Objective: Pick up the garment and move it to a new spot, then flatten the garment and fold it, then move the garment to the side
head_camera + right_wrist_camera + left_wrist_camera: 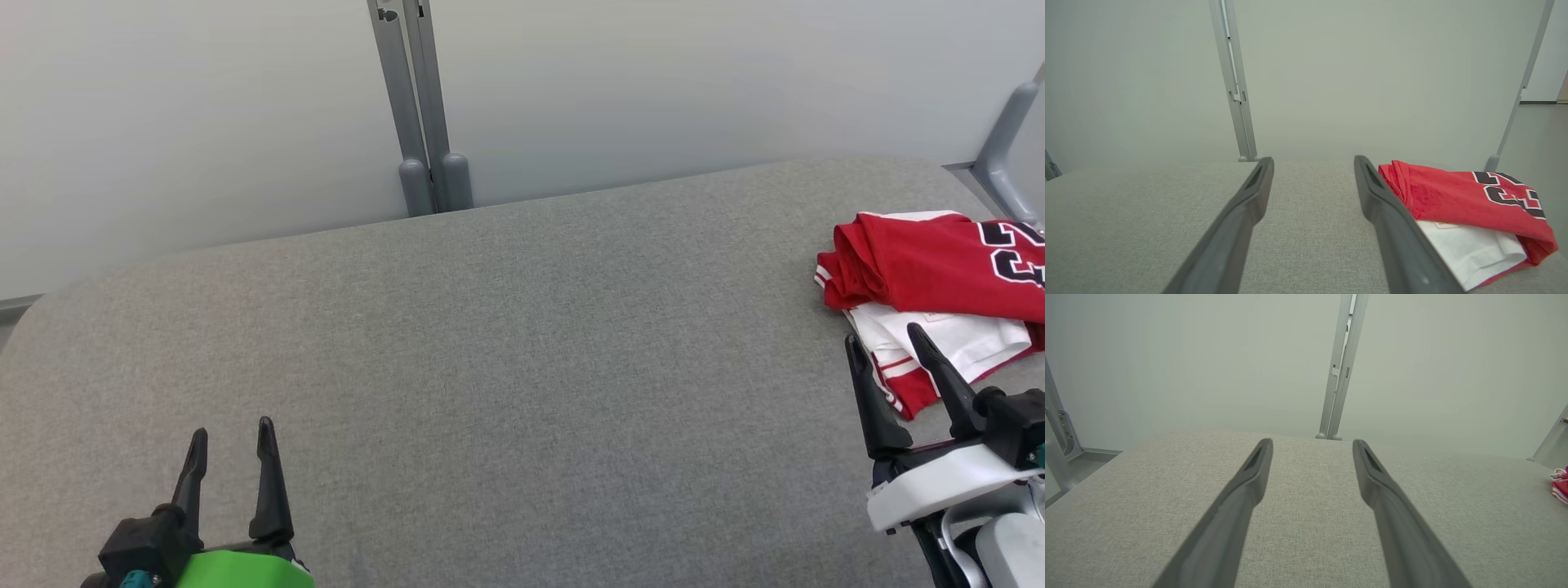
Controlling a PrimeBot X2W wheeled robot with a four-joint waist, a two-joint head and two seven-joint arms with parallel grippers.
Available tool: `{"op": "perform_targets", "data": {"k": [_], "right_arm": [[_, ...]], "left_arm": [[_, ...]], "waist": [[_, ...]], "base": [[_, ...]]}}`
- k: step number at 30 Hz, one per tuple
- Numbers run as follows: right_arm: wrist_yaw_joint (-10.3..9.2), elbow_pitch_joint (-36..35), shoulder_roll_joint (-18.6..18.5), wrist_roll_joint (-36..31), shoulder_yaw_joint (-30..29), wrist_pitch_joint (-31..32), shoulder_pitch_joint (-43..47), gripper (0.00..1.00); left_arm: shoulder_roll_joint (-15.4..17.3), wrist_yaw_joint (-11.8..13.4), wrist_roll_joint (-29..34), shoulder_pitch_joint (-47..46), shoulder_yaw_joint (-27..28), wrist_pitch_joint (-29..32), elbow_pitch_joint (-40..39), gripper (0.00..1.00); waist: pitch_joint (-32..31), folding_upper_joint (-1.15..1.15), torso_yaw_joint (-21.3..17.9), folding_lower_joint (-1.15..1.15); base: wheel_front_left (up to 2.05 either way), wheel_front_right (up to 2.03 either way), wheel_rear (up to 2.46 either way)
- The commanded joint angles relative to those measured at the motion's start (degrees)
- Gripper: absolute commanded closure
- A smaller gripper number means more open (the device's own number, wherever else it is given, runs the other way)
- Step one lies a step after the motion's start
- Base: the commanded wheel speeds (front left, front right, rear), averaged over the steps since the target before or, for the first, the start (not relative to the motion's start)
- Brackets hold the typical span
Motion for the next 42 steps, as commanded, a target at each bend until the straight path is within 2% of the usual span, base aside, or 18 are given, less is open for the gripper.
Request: {"op": "perform_targets", "data": {"k": [1, 5, 12, 25, 26, 29, 42], "right_arm": [[0.01, -0.43, 0.56, -1.03, -0.63, -0.12, 1.28, 0.00], [0.01, -0.65, 2.49, -2.82, -0.52, -0.12, 2.71, 0.00], [0.01, 0.27, 3.46, -3.59, 2.05, -0.12, 3.03, 0.00], [0.01, -0.06, 4.87, -3.22, 3.91, -0.12, 2.74, 0.00], [0.00, 0.15, 4.91, -3.26, 3.93, 0.00, 2.48, 1.00], [0.00, 1.26, 5.64, -2.93, 4.24, 0.10, 3.14, 1.00], [0.00, 1.77, 7.12, 10.42, 1.81, 3.47, 2.02, 1.00]], "left_arm": [[-0.22, -0.43, 1.46, 1.08, 0.15, -0.13, 0.75, 0.00], [-0.51, -0.84, 2.52, 1.05, -0.06, -0.14, 1.85, 0.00], [-0.68, -1.26, 3.74, -0.11, 0.24, -0.14, 2.60, 0.00], [-0.71, -0.21, 2.36, -0.44, -0.43, -0.15, 3.81, 0.00], [-0.75, -0.40, 2.38, 0.04, -0.55, 0.02, 3.99, 1.00], [-0.91, -0.42, 2.05, 0.53, -0.54, 0.51, 5.45, 1.00], [-0.87, -1.03, -11.47, -1.44, 0.68, 4.30, 5.40, 1.00]], "waist": [[-0.13, 0.00, 0.26, 0.00], [-0.13, 0.00, 0.47, 0.00], [-0.11, 0.00, 0.57, 0.00], [-0.08, 0.00, 0.43, 0.00], [-0.08, 0.00, 0.43, 0.00], [-0.07, 0.00, 0.44, 0.00], [0.31, 0.00, 0.94, 0.00]], "base": [[0.00, 0.00, 0.00], [0.00, 0.00, 0.00], [0.00, 0.00, 0.00], [0.00, 0.00, 0.00], [0.00, 0.00, 0.00], [0.00, 0.00, 0.00], [0.00, 0.00, 0.00]]}}
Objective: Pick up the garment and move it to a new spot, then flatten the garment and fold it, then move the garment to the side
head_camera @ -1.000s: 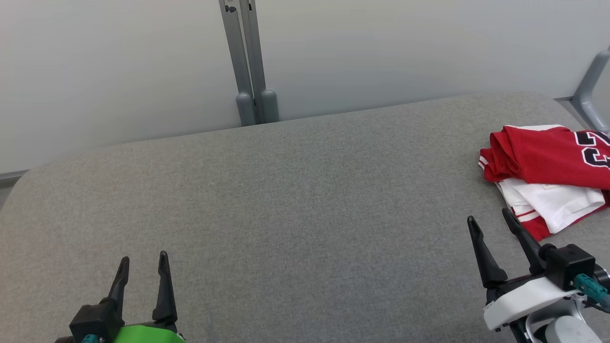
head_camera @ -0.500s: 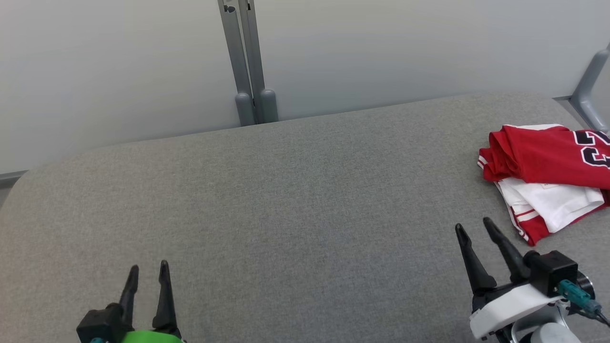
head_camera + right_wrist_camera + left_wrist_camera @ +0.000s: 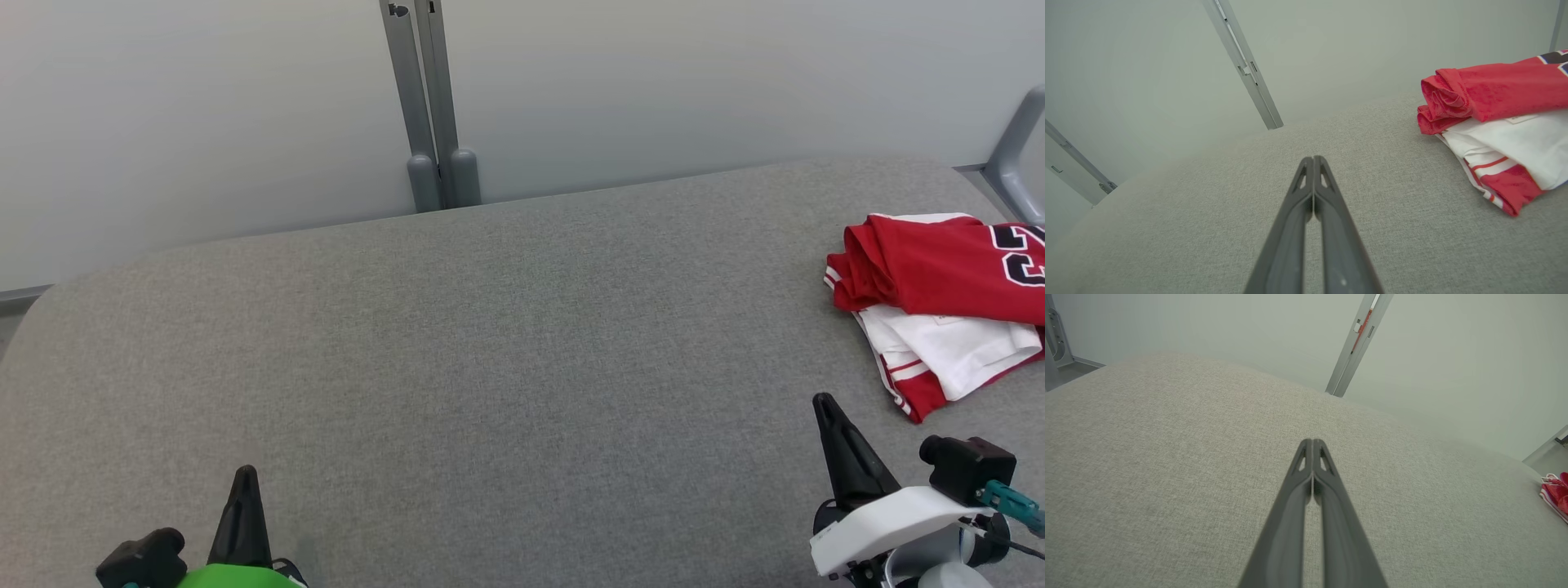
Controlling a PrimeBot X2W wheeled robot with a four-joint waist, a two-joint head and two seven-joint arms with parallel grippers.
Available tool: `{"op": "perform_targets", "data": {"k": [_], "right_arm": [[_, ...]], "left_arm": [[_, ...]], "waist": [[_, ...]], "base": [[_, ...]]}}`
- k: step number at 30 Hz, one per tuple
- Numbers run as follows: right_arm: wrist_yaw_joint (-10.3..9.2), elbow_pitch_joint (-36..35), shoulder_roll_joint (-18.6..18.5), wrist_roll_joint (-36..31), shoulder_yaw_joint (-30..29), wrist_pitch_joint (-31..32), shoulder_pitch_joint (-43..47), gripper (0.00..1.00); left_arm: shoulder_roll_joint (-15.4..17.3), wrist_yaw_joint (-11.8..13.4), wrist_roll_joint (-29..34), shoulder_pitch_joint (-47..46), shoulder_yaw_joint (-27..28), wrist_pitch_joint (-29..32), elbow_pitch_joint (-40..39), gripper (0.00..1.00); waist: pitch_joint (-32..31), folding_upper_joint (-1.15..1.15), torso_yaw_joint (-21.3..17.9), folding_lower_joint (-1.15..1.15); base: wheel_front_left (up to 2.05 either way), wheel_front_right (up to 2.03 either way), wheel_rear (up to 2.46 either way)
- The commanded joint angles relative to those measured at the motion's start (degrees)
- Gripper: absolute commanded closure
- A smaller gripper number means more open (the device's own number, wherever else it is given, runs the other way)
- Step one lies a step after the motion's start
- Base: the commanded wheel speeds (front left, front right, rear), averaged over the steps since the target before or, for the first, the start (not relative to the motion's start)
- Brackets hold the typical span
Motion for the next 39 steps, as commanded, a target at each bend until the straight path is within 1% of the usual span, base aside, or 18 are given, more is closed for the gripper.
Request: {"op": "perform_targets", "data": {"k": [1, 17, 39], "right_arm": [[0.01, -0.62, -0.15, 2.39, -0.79, 0.56, -1.80, 1.00], [0.01, -0.06, 1.52, 15.99, -3.43, 4.17, -2.98, 1.00], [0.02, 0.60, 3.52, 30.85, -6.55, 8.32, -4.17, 1.00]], "left_arm": [[0.22, -0.34, -2.47, -2.05, 0.38, 0.53, -1.01, 1.00], [0.27, -0.98, -16.50, -3.83, 1.41, 4.16, -1.37, 1.00], [0.34, -1.73, -31.88, -5.90, 2.68, 8.39, -1.56, 1.00]], "waist": [[0.05, 0.00, 0.06, 0.00], [0.51, 0.00, 0.67, 0.00], [1.14, 0.00, 1.50, 0.00]], "base": [[0.00, 0.00, 0.00], [0.00, 0.00, 0.00], [0.00, 0.00, 0.00]]}}
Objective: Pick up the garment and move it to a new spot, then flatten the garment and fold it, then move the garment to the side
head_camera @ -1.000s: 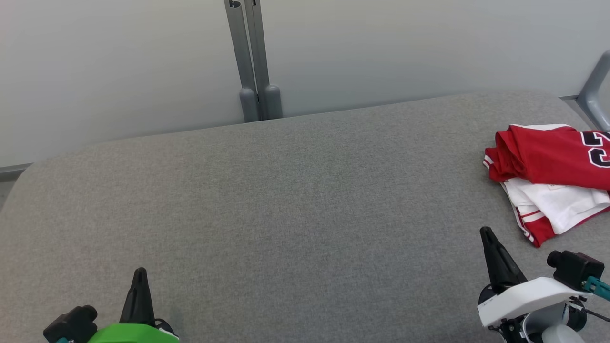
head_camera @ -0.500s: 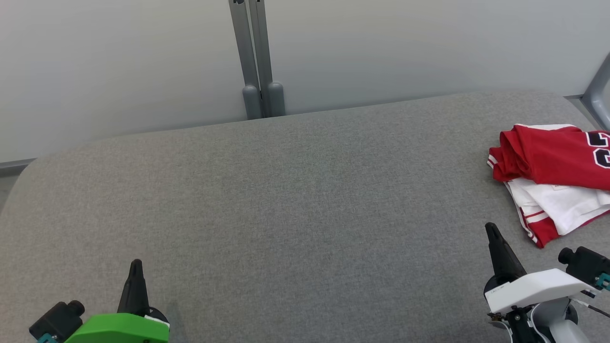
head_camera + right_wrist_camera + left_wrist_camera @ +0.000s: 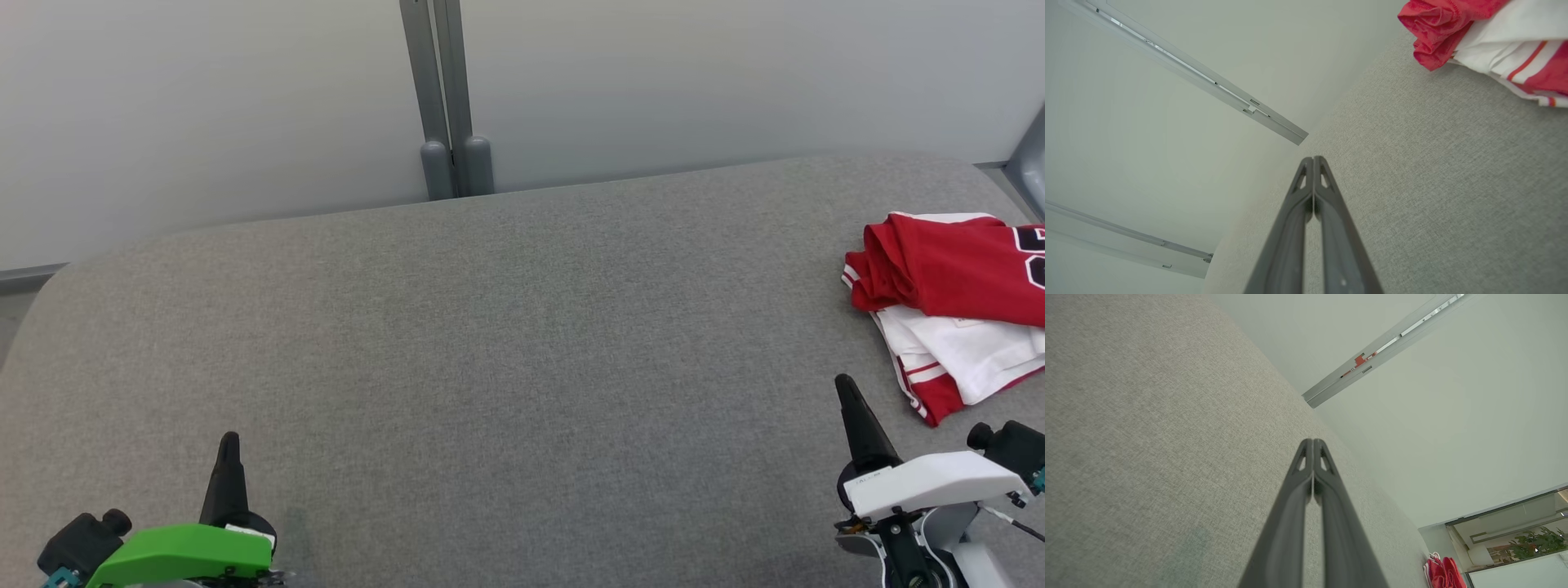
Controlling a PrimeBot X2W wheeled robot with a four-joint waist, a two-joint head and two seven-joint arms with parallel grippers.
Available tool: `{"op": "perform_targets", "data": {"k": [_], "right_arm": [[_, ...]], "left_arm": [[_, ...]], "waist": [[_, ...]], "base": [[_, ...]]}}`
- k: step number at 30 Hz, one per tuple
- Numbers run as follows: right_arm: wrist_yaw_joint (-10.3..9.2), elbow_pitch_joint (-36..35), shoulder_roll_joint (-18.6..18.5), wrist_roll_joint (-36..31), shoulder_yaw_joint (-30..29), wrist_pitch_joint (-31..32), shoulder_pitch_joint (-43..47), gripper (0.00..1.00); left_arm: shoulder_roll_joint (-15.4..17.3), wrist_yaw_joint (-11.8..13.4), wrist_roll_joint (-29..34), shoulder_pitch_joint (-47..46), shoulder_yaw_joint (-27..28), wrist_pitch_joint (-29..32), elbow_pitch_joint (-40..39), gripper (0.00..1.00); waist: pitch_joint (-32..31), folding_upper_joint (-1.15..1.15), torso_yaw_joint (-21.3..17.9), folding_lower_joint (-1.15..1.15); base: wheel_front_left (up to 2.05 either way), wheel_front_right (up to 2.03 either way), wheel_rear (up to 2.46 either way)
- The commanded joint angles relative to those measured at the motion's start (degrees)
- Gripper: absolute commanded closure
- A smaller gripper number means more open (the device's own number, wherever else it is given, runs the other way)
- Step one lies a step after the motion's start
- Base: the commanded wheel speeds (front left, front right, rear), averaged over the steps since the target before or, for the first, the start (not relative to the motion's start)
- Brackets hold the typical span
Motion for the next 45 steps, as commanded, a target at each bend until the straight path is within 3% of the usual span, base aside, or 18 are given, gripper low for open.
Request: {"op": "perform_targets", "data": {"k": [1, 45], "right_arm": [[0.02, -0.33, -0.11, 1.64, -0.62, 0.43, -1.31, 1.00], [0.03, 0.72, 3.16, 23.31, -5.56, 6.89, -3.01, 1.00]], "left_arm": [[0.33, -0.49, -1.64, -1.64, 0.40, 0.43, -0.71, 1.00], [0.44, -1.52, -24.45, -4.62, 2.28, 6.67, -0.92, 1.00]], "waist": [[0.05, 0.00, 0.06, 0.00], [1.31, 0.00, 1.73, 0.00]], "base": [[0.00, 0.00, 0.00], [0.00, 0.00, 0.00]]}}
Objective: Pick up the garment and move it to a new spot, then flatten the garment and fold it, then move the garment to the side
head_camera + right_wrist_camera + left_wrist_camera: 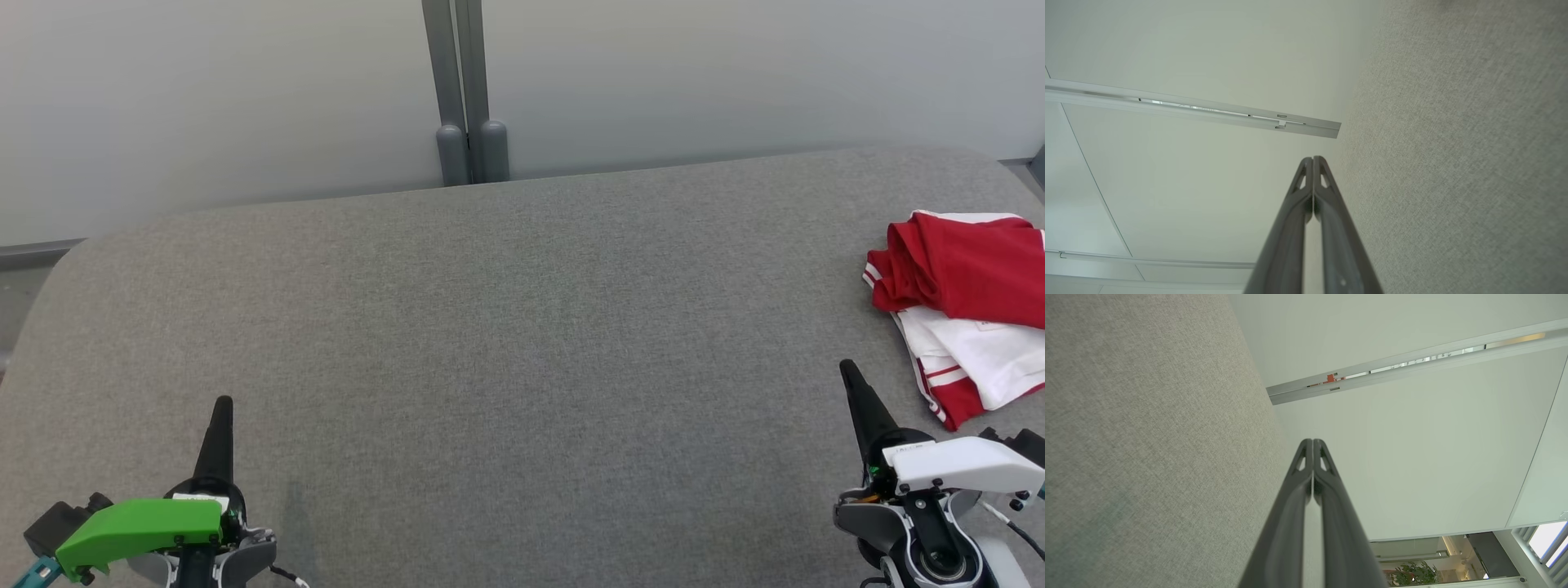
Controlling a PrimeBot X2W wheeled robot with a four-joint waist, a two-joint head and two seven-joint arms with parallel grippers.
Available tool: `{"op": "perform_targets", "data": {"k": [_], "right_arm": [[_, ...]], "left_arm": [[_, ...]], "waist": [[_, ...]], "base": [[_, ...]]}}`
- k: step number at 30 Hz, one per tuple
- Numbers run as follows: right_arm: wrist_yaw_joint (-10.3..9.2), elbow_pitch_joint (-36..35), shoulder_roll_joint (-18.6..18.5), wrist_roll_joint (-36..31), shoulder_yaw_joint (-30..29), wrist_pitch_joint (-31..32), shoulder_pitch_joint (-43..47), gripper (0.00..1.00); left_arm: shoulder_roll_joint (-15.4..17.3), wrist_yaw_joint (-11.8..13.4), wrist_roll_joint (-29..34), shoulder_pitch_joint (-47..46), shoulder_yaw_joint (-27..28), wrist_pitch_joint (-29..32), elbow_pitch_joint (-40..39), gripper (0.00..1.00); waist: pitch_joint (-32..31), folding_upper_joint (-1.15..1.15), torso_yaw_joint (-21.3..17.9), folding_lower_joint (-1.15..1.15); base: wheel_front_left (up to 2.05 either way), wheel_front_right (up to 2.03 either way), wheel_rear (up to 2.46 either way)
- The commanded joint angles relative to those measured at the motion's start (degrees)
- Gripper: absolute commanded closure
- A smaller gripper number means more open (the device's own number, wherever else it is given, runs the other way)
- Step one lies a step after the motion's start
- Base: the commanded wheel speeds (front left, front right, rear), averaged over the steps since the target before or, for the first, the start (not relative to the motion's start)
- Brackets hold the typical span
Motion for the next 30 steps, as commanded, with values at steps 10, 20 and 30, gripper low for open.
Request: {"op": "perform_targets", "data": {"k": [10, 20, 30], "right_arm": [[0.04, 0.16, 0.59, 4.82, -1.25, 1.48, -1.15, 1.00], [0.04, 0.34, 1.23, 8.40, -2.13, 2.63, -1.39, 1.00], [0.04, 0.52, 1.68, 11.38, -2.84, 3.61, -1.48, 1.00]], "left_arm": [[0.40, -0.50, -4.99, -1.67, 0.66, 1.36, -0.41, 1.00], [0.42, -0.75, -8.74, -2.14, 0.95, 2.46, -0.43, 1.00], [0.43, -0.89, -11.92, -2.49, 1.18, 3.34, -0.43, 1.00]], "waist": [[0.31, 0.00, 0.40, 0.00], [0.59, 0.00, 0.78, 0.00], [0.86, 0.00, 1.14, 0.00]], "base": [[0.00, 0.00, 0.00], [0.00, 0.00, 0.00], [0.00, 0.00, 0.00]]}}
